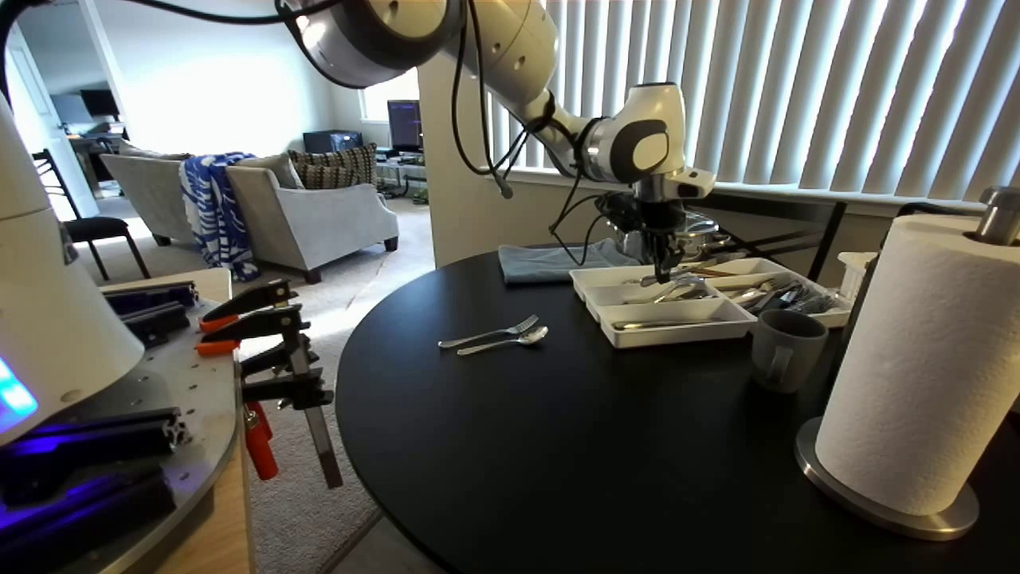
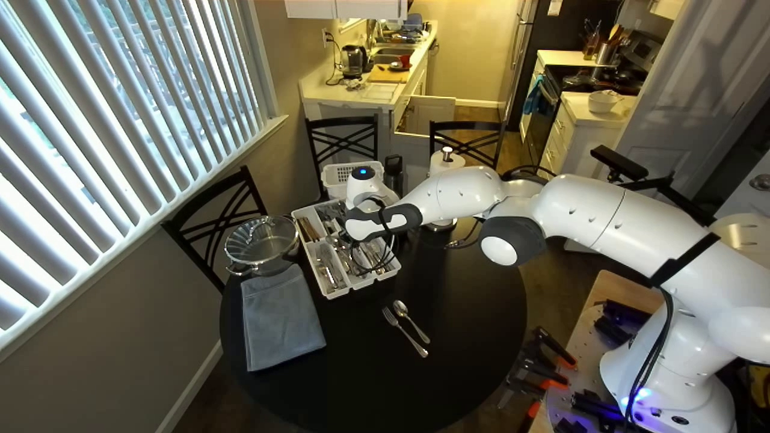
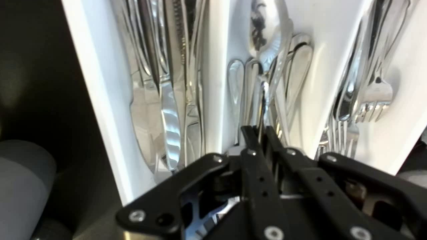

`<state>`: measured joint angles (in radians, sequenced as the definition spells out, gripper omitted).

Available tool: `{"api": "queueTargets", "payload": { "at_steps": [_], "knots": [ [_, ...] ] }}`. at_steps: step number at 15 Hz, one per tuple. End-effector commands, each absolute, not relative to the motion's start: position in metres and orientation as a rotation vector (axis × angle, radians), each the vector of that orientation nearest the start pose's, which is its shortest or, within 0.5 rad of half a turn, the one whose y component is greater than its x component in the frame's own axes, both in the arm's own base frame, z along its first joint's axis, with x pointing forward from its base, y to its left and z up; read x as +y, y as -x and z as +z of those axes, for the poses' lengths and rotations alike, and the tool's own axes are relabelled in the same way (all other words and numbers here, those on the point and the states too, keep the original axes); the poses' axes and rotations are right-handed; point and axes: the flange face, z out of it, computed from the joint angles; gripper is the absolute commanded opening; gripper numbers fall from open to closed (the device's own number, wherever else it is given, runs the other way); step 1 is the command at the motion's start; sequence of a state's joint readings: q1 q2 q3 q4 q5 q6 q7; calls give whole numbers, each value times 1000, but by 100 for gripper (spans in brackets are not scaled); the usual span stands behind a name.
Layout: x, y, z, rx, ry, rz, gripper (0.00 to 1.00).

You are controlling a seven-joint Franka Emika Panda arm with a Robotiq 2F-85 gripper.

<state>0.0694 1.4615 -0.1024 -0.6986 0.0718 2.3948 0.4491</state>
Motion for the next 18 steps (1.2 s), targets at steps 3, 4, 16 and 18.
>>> {"api": "queueTargets", "payload": {
  "at_steps": [3,4,16,18],
  "knots": [
    [40,-794,51,675,3017,-393,9],
    [43,-793,51,676,3017,-389,9],
    [68,-784,98,627,3065,-627,2],
    [77,-773,99,658,3099,-587,2]
  ]
}}
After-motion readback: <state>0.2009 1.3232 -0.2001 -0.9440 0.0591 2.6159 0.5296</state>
